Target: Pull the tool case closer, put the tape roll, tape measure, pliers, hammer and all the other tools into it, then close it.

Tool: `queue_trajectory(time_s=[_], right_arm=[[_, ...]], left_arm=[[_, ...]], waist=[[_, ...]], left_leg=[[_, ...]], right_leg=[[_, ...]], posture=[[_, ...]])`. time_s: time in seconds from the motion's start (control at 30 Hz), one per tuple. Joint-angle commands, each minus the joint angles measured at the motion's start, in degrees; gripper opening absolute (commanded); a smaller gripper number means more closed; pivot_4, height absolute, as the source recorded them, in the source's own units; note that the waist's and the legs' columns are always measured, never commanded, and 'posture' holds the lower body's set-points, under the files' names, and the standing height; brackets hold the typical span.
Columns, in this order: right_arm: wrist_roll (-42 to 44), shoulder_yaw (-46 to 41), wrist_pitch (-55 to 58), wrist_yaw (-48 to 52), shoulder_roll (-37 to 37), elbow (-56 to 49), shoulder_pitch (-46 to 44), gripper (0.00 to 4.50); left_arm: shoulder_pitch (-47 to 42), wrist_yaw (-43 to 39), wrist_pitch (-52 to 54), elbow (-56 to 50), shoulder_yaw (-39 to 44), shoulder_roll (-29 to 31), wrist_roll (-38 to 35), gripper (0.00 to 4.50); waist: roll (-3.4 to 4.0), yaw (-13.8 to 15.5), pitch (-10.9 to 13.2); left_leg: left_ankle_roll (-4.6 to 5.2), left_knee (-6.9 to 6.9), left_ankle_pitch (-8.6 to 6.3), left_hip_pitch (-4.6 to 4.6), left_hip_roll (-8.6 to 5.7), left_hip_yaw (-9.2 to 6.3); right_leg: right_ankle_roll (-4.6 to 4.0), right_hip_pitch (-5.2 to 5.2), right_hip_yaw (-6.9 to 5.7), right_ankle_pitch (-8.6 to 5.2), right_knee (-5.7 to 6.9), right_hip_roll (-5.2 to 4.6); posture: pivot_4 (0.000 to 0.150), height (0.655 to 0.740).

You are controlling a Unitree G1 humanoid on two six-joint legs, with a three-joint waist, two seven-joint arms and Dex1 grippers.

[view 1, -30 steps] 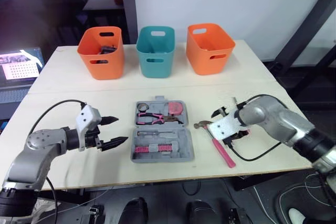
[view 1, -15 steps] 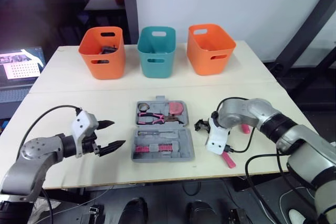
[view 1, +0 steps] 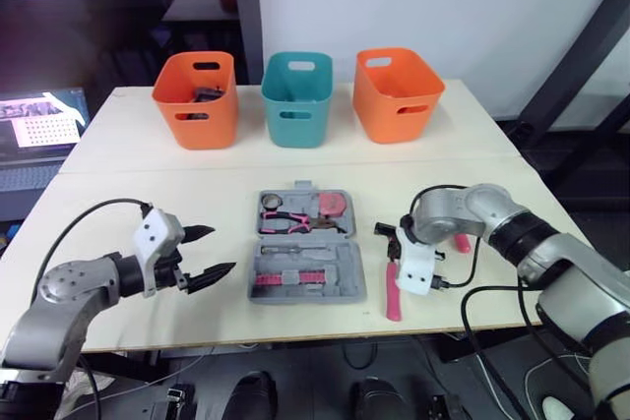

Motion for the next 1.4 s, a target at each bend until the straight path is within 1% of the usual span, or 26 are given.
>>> queue_trajectory(time_s=[0.03, 0.1, 0.17, 0.2, 0.27, 0.33, 0.4, 0.47, 0.5, 0.57, 0.67, 0.8, 0.97, 1.2, 1.33, 1.4], right_arm=[[6.34, -3.34, -2.53, 5.48, -5.38, -6.41, 1.31, 0.01], [15.28, -5.66, -0.28, 12.07, -9.25, -11.77, 2.52, 0.01], [28.46, -9.42, 10.47, 20.9, -13.25, -19.93, 6.32, 0.01], [34.51, -11.57, 17.22, 24.32, -14.97, -24.65, 8.81, 0.01], [42.73, -16.39, 32.02, 28.89, -17.09, -32.84, 13.43, 0.01], [50.67, -22.0, 55.59, 30.76, -17.52, -40.98, 18.24, 0.01], [54.73, -26.52, 74.34, 29.93, -17.63, -46.98, 21.83, 0.01], [57.56, -31.1, 94.81, 25.82, -16.21, -50.53, 23.6, 0.01], [58.36, -32.95, 103.19, 23.38, -15.09, -51.46, 24.13, 0.01], [59.87, -35.86, 115.17, 19.51, -13.11, -52.14, 25.39, 0.01], [60.8, -40.62, 126.44, 12.18, -8.44, -50.3, 27.51, 0.01], [60.81, -44.79, 131.82, 3.52, -1.68, -45.18, 26.9, 0.01], [61.1, -47.67, 129.78, -5.01, 5.31, -37.01, 26.73, 0.01], [61.74, -46.19, 121.22, -9.39, 9.98, -30.09, 26.6, 0.01], [61.55, -45.38, 117.94, -10.85, 10.6, -28.85, 26.98, 0.01], [62.84, -46.13, 117.39, -10.77, 11.32, -29.68, 28.6, 0.01]], left_arm=[[-2.43, -0.78, -1.63, 1.24, -0.3, -0.01, -0.12, 4.5], [-3.57, -1.22, -2.01, 2.33, -0.86, -0.1, 0.02, 4.5], [-4.7, -1.63, -2.42, 3.3, -1.51, -0.2, 0.27, 4.5], [-5.12, -1.75, -2.53, 3.61, -1.78, -0.27, 0.38, 4.5], [-5.73, -1.93, -2.73, 4.14, -2.19, -0.38, 0.52, 4.5], [-5.97, -2.14, -3.01, 4.47, -2.56, -0.43, 0.62, 4.5], [-6.15, -2.23, -3.14, 4.66, -2.91, -0.44, 0.61, 4.5], [-6.73, -2.29, -3.19, 5.05, -3.45, -0.52, 0.71, 4.5], [-7.0, -2.37, -3.54, 5.3, -3.69, -0.5, 0.98, 4.5], [-7.63, -2.62, -3.81, 5.84, -3.9, -0.5, 1.21, 4.5], [-9.01, -3.18, -3.82, 6.8, -3.92, -0.56, 1.1, 4.5], [-9.79, -4.2, -3.92, 6.79, -3.55, -0.76, 0.02, 4.5], [-9.16, -4.81, -2.24, 4.44, -2.31, -0.72, -2.68, 4.5], [-7.72, -4.14, -1.66, 2.69, -2.68, -0.17, -2.74, 4.5], [-8.09, -3.12, -0.65, 1.65, -2.72, -0.47, -3.13, 4.5], [-7.84, -4.05, -0.37, 1.13, -3.69, -0.04, -2.98, 4.5]], waist=[[0.1, 0.24, 0.06], [0.2, 0.08, 0.13], [0.25, -0.04, 0.19], [0.25, -0.15, 0.19], [0.25, -0.3, 0.19], [0.24, -0.33, 0.19], [0.24, -0.1, 0.19], [0.24, 0.06, 0.19], [0.24, 0.07, 0.18], [0.23, 0.21, 0.18], [0.18, 0.65, 0.15], [0.19, 0.76, 0.16], [0.18, 0.91, 0.16], [0.18, 0.9, 0.16], [0.18, 0.86, 0.16], [0.17, 0.86, 0.15]], left_leg=[[0.0, 0.0, 0.0, -0.04, 0.0, -0.01], [0.0, 0.0, 0.0, -0.15, -0.01, 0.01], [0.01, -0.01, 0.01, -0.19, -0.01, 0.0], [0.01, -0.01, 0.01, -0.16, 0.0, 0.0], [0.02, -0.02, 0.01, -0.14, 0.02, -0.03], [0.02, -0.01, 0.0, -0.05, 0.04, -0.02], [0.03, 0.02, 0.0, -0.04, 0.05, -0.05], [0.02, 0.07, 0.0, -0.11, 0.04, -0.07], [0.02, 0.09, -0.01, -0.15, 0.04, -0.07], [0.02, 0.11, -0.01, -0.21, 0.01, -0.06], [0.02, 0.09, -0.01, -0.25, 0.0, -0.08], [0.03, 0.07, -0.01, -0.33, -0.01, -0.03], [0.04, 0.07, 0.0, -0.34, -0.01, -0.03], [0.04, 0.08, 0.0, -0.32, -0.02, -0.04], [0.04, 0.08, 0.0, -0.32, -0.02, -0.04], [0.04, 0.08, 0.0, -0.32, -0.02, -0.05]], right_leg=[[0.0, -0.01, 0.0, 0.0, 0.0, 0.0], [0.05, -0.11, 0.0, 0.03, -0.01, 0.0], [0.17, -0.15, 0.0, 0.09, 0.01, 0.0], [0.19, -0.13, 0.0, 0.11, 0.02, 0.0], [0.2, -0.13, -0.01, 0.11, 0.05, 0.01], [0.2, -0.09, -0.01, 0.11, 0.08, 0.03], [0.1, -0.07, -0.01, 0.06, 0.09, 0.03], [-0.01, -0.09, -0.01, 0.01, 0.08, 0.01], [-0.04, -0.12, -0.01, 0.01, 0.06, 0.0], [-0.08, -0.18, -0.02, 0.02, 0.02, -0.07], [-0.09, -0.2, -0.08, 0.01, -0.02, -0.08], [-0.07, -0.33, -0.05, 0.03, 0.03, -0.08], [-0.02, -0.31, -0.05, 0.05, 0.03, -0.06], [0.1, -0.27, -0.05, 0.11, 0.03, -0.05], [0.1, -0.26, -0.05, 0.12, 0.03, -0.04], [0.11, -0.26, -0.05, 0.12, 0.03, -0.03]], posture=[[0.15, 0.74], [0.15, 0.74], [0.15, 0.74], [0.15, 0.74], [0.15, 0.74], [0.15, 0.74], [0.15, 0.74], [0.15, 0.74], [0.15, 0.74], [0.15, 0.74], [0.15, 0.74], [0.15, 0.74], [0.15, 0.74], [0.15, 0.74], [0.15, 0.74], [0.15, 0.74]])
